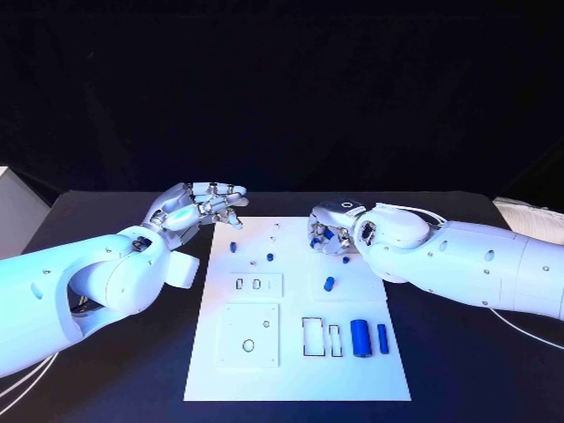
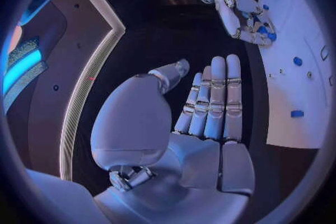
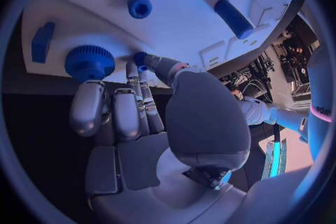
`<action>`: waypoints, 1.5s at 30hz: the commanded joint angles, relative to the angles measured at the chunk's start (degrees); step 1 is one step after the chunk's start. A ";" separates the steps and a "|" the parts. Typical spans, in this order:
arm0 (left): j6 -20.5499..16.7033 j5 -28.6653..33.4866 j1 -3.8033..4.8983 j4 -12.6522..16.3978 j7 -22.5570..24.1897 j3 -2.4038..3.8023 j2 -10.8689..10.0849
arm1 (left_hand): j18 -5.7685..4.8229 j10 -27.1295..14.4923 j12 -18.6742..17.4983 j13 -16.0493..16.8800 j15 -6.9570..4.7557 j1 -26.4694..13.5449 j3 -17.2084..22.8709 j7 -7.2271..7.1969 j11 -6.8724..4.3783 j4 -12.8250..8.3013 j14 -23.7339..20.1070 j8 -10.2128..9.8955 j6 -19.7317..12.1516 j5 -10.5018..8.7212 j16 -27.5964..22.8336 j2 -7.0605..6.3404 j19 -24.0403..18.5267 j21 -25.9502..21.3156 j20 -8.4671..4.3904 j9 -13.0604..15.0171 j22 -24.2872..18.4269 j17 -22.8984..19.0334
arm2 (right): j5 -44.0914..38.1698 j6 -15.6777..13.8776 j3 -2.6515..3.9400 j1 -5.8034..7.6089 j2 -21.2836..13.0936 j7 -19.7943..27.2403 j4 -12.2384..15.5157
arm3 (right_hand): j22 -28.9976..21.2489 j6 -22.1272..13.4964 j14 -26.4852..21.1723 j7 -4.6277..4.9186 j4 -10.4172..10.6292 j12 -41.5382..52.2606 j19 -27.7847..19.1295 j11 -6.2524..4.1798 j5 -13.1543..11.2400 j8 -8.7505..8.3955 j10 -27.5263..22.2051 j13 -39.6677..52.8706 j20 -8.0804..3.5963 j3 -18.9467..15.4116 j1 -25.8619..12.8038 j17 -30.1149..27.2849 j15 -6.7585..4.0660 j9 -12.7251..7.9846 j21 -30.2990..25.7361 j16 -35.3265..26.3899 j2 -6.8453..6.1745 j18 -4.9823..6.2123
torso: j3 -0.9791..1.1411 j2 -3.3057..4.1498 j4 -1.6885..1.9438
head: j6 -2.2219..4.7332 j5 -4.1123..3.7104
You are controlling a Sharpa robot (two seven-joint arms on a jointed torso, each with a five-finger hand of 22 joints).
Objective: Assemble the parts on the task board
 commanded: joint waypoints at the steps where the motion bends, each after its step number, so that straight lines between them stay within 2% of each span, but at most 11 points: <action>1: 1.12 0.14 0.08 0.06 0.21 0.06 0.07 | 0.12 -0.30 -0.27 0.04 0.01 -0.43 0.30 0.14 0.03 -0.05 -0.31 -0.19 -0.27 0.16 0.29 0.34 -0.40 0.32 0.16 0.05 0.05 0.05 | -1.45 0.79 -0.08 -0.17 0.07 -0.63 0.08 | 0.43 0.78 1.44 -0.15 -0.43 0.53 0.26 -0.44 -0.03 0.66 1.23 0.38 -0.29 0.59 1.32 0.01 -0.57 0.47 0.41 0.32 0.78 -1.10 | -0.03 0.04 0.03 | -0.05 -0.02; 6: 1.16 0.14 0.08 -0.02 0.19 0.06 0.09 | 0.13 -0.31 -0.25 0.05 0.02 -0.42 0.34 0.14 0.03 -0.07 -0.32 -0.19 -0.27 0.17 0.40 0.39 -0.48 0.46 0.16 0.06 0.15 0.11 | -2.18 -1.40 -0.09 -0.24 0.01 -1.88 0.45 | 1.33 1.33 1.46 -0.35 -1.19 0.61 0.49 -0.72 -0.06 1.25 2.09 0.69 -0.51 0.89 1.92 0.16 -0.80 1.10 1.01 0.58 1.37 -1.23 | -0.05 0.04 0.00 | -0.11 -0.04; 12: 1.20 0.14 0.08 -0.19 0.21 0.06 0.09 | 0.13 -0.31 -0.25 0.05 0.02 -0.42 0.34 0.14 0.03 -0.07 -0.32 -0.19 -0.27 0.17 0.40 0.39 -0.48 0.46 0.16 0.06 0.15 0.11 | -2.52 -5.10 -0.04 -0.26 -0.55 -3.55 2.14 | 2.24 1.36 1.43 -0.40 -1.68 0.45 0.75 -0.78 1.05 1.55 2.43 0.90 -0.65 0.90 1.81 0.04 -0.90 1.64 1.62 0.66 1.27 -1.39 | -0.02 -0.03 -0.03 | 0.00 0.15; 16: 1.13 0.14 0.08 -0.29 0.27 0.06 0.08 | 0.13 -0.31 -0.23 0.05 0.01 -0.39 0.39 0.12 0.01 -0.10 -0.34 -0.19 -0.26 0.17 0.48 0.43 -0.55 0.57 0.17 0.08 0.23 0.15 | -2.82 -7.39 0.28 0.25 -0.81 -4.87 3.72 | 2.70 1.37 1.45 -0.41 -1.75 0.39 0.91 -0.79 1.38 1.63 2.51 0.95 -0.67 0.84 1.66 0.13 -0.90 1.81 1.94 0.76 1.16 -1.47 | -0.06 0.01 0.06 | 0.23 0.14; 19: 1.10 0.14 0.08 -0.31 0.30 0.06 0.08 | 0.13 -0.31 -0.23 0.05 0.01 -0.39 0.39 0.12 0.01 -0.10 -0.34 -0.19 -0.26 0.17 0.48 0.43 -0.55 0.57 0.17 0.08 0.23 0.15 | -2.94 -8.65 0.50 0.67 -0.19 -5.57 3.78 | 3.09 1.39 1.47 -0.42 -1.76 0.38 1.07 -0.80 1.47 1.66 2.54 0.97 -0.67 0.82 1.59 0.23 -0.91 1.87 2.20 0.83 1.13 -1.55 | -0.04 0.10 0.05 | 0.42 0.19; 24: 1.15 0.14 0.08 -0.32 0.35 0.06 0.16 | 0.14 -0.33 -0.23 0.05 0.00 -0.34 0.43 0.10 0.00 -0.16 -0.37 -0.19 -0.26 0.16 0.54 0.45 -0.61 0.67 0.17 0.08 0.30 0.18 | -3.00 -9.94 0.71 0.97 1.55 -6.11 2.73 | 3.35 1.40 1.48 -0.44 -1.81 0.35 1.16 -0.82 1.61 1.69 2.56 0.99 -0.68 0.81 1.55 0.25 -0.91 1.94 2.37 0.86 1.07 -1.60 | -0.11 0.23 0.13 | 0.59 0.38; 30: 1.26 0.14 0.08 -0.36 0.38 0.06 0.31 | 0.14 -0.33 -0.23 0.05 0.00 -0.34 0.43 0.10 0.00 -0.16 -0.37 -0.19 -0.26 0.16 0.54 0.45 -0.61 0.67 0.17 0.08 0.30 0.18 | -2.99 -10.88 0.90 1.09 4.17 -6.54 0.51 | 3.35 1.39 1.47 -0.44 -1.81 0.33 1.16 -0.81 1.67 1.70 2.55 0.99 -0.68 0.79 1.48 0.17 -0.92 1.98 2.37 0.83 1.03 -1.59 | -0.12 0.37 0.27 | 0.38 0.49; 34: 1.29 0.14 0.09 -0.16 0.36 0.07 0.29 | 0.14 -0.33 -0.23 0.05 0.00 -0.34 0.43 0.10 0.00 -0.16 -0.37 -0.19 -0.26 0.16 0.54 0.45 -0.61 0.67 0.17 0.08 0.30 0.18 | -2.76 -11.02 0.94 1.10 5.88 -6.48 -1.16 | 3.66 1.34 1.48 -0.45 -1.87 0.28 1.27 -0.81 1.72 1.72 2.55 1.01 -0.69 0.73 1.37 0.25 -0.92 2.07 2.58 0.91 0.87 -1.65 | -0.27 0.64 0.48 | 0.40 0.39; 36: 1.27 0.15 0.10 0.01 0.35 0.10 0.22 | 0.14 -0.33 -0.23 0.05 0.00 -0.34 0.43 0.10 0.00 -0.16 -0.37 -0.19 -0.26 0.16 0.54 0.45 -0.61 0.67 0.17 0.08 0.30 0.18 | -2.69 -11.03 0.95 1.08 6.66 -6.41 -1.92 | 3.66 1.34 1.48 -0.45 -1.87 0.28 1.27 -0.81 1.72 1.72 2.55 1.01 -0.69 0.73 1.37 0.25 -0.92 2.07 2.58 0.91 0.87 -1.65 | -0.27 0.77 0.46 | 0.47 0.44; 40: 1.28 0.16 0.15 0.33 0.35 0.19 0.10 | 0.14 -0.33 -0.23 0.05 0.00 -0.34 0.43 0.10 0.00 -0.16 -0.37 -0.19 -0.26 0.16 0.54 0.45 -0.61 0.67 0.17 0.08 0.30 0.18 | -2.62 -11.00 0.95 1.03 8.06 -6.50 -3.50 | 3.77 1.32 1.48 -0.45 -1.88 0.26 1.31 -0.81 1.71 1.72 2.55 1.02 -0.69 0.71 1.33 0.22 -0.92 2.09 2.66 0.90 0.84 -1.67 | -0.41 1.13 0.72 | 0.51 0.39; 45: 1.28 0.16 0.20 0.48 0.31 0.26 -0.02 | 0.14 -0.33 -0.23 0.05 0.00 -0.34 0.43 0.10 0.00 -0.16 -0.37 -0.19 -0.26 0.16 0.54 0.45 -0.61 0.67 0.17 0.08 0.30 0.18 | -2.58 -10.86 0.95 1.01 8.79 -6.69 -4.25 | 3.77 1.32 1.48 -0.45 -1.88 0.26 1.31 -0.81 1.71 1.72 2.55 1.02 -0.69 0.71 1.33 0.22 -0.92 2.09 2.66 0.90 0.84 -1.67 | -0.53 1.35 0.83 | 0.61 0.52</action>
